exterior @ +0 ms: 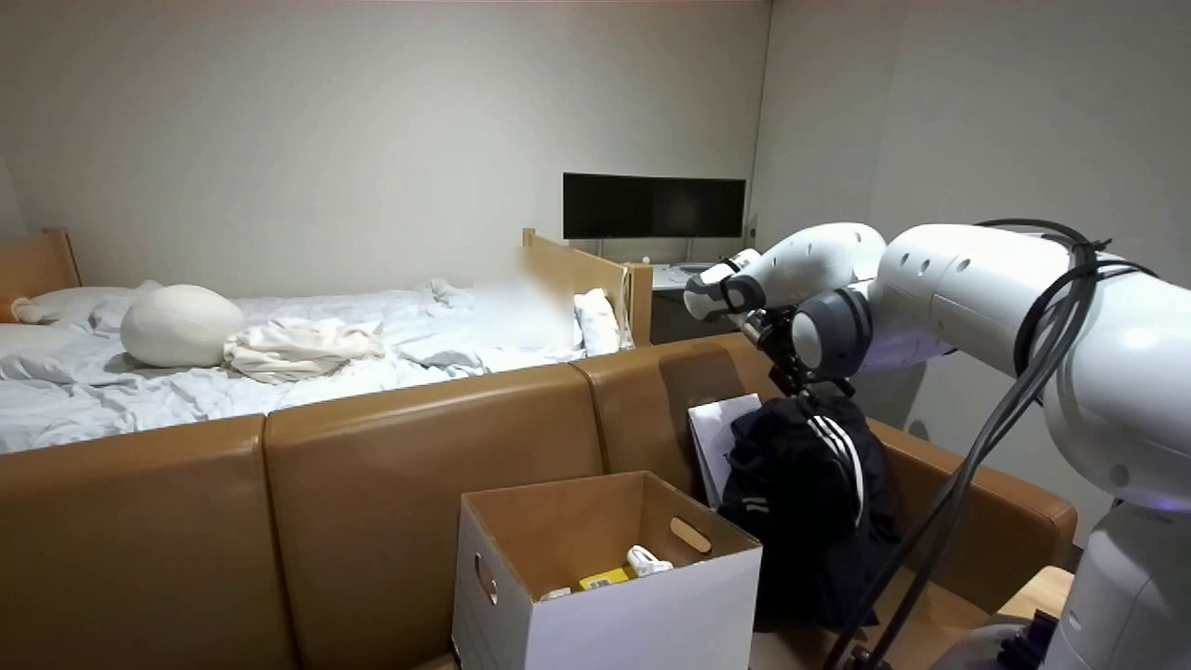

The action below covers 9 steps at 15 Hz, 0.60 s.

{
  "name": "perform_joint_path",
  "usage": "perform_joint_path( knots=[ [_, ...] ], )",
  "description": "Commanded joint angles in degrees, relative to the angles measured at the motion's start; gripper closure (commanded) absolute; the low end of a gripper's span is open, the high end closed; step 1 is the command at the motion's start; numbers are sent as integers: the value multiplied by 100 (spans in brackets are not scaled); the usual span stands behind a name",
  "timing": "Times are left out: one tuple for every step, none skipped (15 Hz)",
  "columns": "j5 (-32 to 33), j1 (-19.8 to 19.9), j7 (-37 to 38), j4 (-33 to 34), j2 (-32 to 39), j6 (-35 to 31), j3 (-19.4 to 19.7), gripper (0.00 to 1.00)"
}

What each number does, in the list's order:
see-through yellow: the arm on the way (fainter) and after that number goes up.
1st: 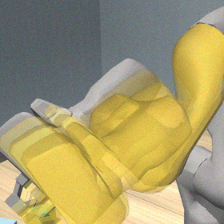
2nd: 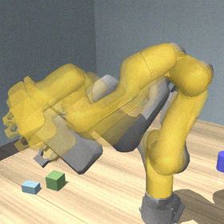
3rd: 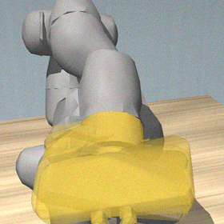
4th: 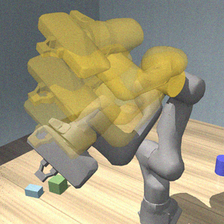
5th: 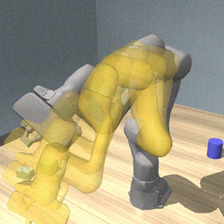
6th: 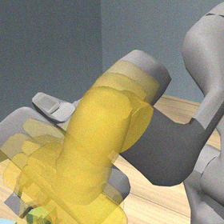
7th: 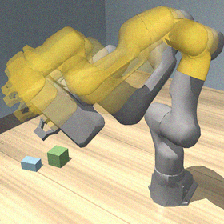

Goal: Remove the hoodie from the box and put it on the couch

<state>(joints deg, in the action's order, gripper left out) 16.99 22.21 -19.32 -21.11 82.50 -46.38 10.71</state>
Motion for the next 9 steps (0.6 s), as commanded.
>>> perform_joint_path(
  knots=[
    [-102,21,150,-178,-190,-91,31,0],
    [-109,25,159,-174,-199,-97,30,0],
    [-112,27,166,-175,-205,-101,31,0],
    [-50,-25,35,-226,-149,-114,47,0],
    [-50,-25,35,-226,-157,-116,49,0],
    [-49,-25,35,-226,-162,-117,50,0],
    [-49,-25,35,-226,-162,-117,51,0],
    [-49,-25,35,-226,-162,-118,51,0],
    [-49,-25,35,-226,-162,-118,52,0]
  ],
)
